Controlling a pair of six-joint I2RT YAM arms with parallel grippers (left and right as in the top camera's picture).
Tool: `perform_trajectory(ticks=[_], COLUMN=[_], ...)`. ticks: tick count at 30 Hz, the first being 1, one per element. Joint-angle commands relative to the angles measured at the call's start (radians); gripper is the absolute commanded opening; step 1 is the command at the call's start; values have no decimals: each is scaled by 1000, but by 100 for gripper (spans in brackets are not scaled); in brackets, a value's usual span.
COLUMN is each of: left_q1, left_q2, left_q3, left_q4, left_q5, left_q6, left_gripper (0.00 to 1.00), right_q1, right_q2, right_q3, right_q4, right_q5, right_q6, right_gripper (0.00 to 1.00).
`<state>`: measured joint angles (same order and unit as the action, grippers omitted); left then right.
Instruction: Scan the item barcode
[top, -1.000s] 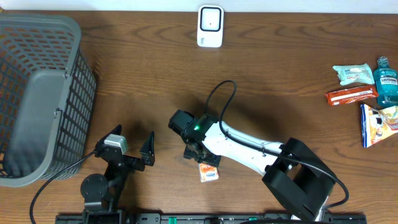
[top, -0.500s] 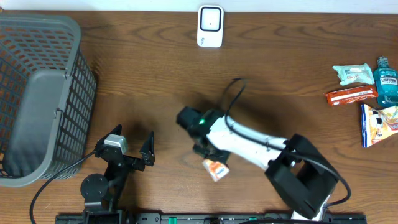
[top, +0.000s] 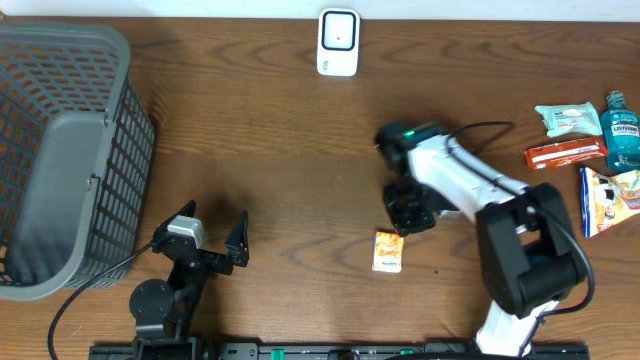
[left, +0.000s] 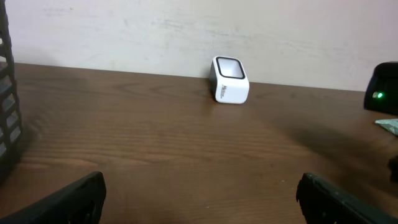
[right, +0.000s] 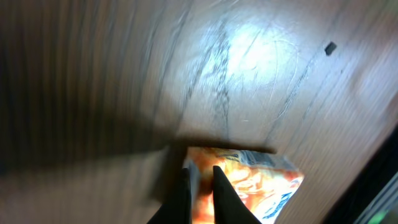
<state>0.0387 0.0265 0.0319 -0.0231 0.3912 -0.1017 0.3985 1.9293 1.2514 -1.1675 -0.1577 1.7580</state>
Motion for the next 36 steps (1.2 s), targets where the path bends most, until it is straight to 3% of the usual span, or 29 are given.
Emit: perform_trajectory(ticks=[1, 4, 6, 11, 17, 25, 30, 36], left_q1=[1, 1, 1, 1, 1, 1, 1, 1], left_q2=[-3, -3, -3, -3, -3, -3, -3, -3], left_q3=[-28, -28, -28, -28, -28, -28, -28, -28], left_q4=[-16, -16, -16, -16, -16, -16, -16, -16], left_q5=[16, 16, 16, 17, 16, 17, 16, 16], left_q6=[-1, -1, -1, -1, -1, -1, -1, -1], left_gripper=[98, 98, 98, 98, 98, 98, 98, 98], right_q1=[-106, -204, -261, -365, -445, -382, -294, -172], right_q2=[6, 6, 6, -1, -82, -333, -450, -476], right_q3=[-8, -8, -8, -8, -8, -51, -219, -464], right_q4=[-7, 22, 71, 184, 99, -116, -56, 108], right_q5=[-239, -352, -396, -493, -484, -23, 106, 82], right_q6=[50, -127, -332, -874, -1160, -1163, -1066, -943], right_gripper=[12, 17, 20, 1, 1, 1, 1, 1])
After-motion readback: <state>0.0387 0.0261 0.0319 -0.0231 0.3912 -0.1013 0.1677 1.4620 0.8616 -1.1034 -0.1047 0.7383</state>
